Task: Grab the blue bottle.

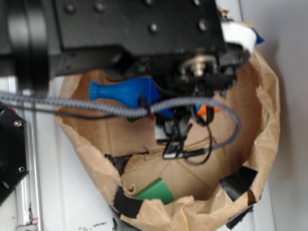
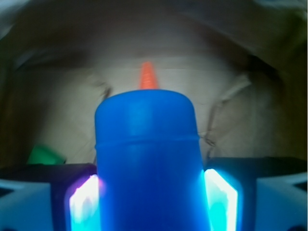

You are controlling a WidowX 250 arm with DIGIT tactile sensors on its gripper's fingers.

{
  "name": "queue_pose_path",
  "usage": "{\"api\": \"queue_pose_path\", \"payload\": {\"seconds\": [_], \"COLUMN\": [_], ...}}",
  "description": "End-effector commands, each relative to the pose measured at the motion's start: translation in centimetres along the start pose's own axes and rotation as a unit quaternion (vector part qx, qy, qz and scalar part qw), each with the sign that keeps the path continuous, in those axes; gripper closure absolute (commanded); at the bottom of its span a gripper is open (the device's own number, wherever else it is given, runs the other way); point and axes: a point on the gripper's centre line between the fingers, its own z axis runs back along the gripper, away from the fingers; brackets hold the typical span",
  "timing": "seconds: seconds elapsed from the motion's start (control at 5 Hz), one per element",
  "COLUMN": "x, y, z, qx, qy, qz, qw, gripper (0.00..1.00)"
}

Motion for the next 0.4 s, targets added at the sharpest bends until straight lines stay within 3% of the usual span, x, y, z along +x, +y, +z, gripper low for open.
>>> {"api": "queue_pose_path", "payload": {"seconds": [0.0, 0.2], "x": [1.25, 1.46], "y": [-0.37, 0.03], "z": [3.88, 3.57], "qx": [0.001, 0.006], "qy": [-0.07, -0.074], "qz": [-0.021, -0.006], "qw": [0.997, 0.997], "gripper": [1.0, 1.0]}}
